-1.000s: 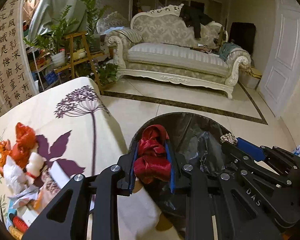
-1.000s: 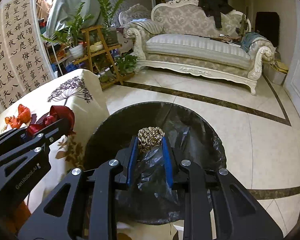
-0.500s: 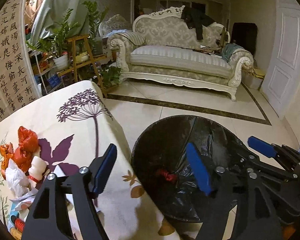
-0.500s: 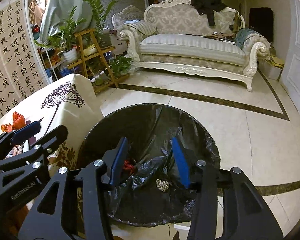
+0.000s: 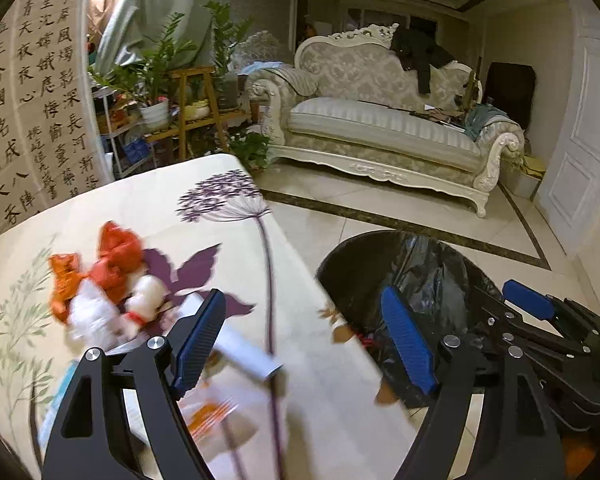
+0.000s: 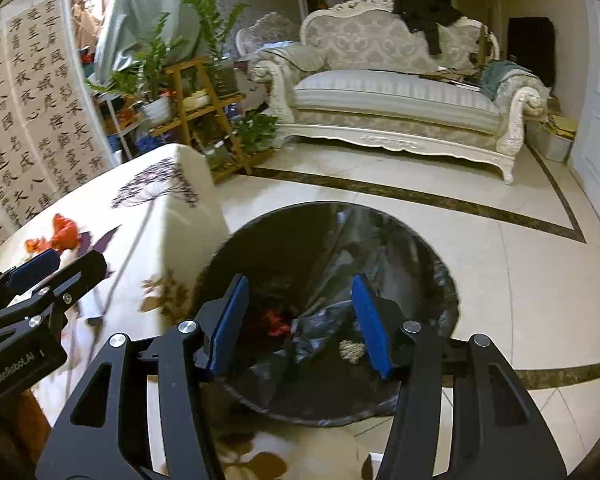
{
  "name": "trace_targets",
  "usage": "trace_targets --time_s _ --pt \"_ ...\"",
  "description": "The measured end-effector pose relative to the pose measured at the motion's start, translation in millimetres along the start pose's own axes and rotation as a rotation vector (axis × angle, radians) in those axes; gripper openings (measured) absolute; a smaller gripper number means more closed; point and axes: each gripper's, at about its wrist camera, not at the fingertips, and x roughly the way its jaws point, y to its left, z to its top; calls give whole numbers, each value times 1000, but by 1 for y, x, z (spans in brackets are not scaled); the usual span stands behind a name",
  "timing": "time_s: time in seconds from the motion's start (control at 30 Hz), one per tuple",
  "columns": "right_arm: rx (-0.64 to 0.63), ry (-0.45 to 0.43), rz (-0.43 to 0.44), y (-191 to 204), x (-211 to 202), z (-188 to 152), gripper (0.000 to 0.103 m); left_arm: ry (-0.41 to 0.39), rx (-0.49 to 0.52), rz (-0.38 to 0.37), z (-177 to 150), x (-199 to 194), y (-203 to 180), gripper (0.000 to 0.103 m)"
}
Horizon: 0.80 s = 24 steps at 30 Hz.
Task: Collect trash
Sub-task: 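Return the left tool to the table and grasp the gold bottle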
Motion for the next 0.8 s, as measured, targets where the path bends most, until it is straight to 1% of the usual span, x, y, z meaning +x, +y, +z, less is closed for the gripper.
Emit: trace_targets --time_s 0.1,0.3,0.5,0.67,0.8 --pt "-25 -1 29 18 -6 -4 59 -3 -13 25 -7 -14 14 78" --pt "-69 9 91 54 -15 -13 59 -5 -57 92 -25 -41 48 79" --pt "-116 20 137 84 -22 -25 59 16 -133 158 -48 -60 85 80" --pt "-145 32 159 98 -26 -35 59 46 -168 194 -68 -66 99 81" --pt "-154 31 165 104 -28 -38 59 74 -196 203 -81 -65 105 81"
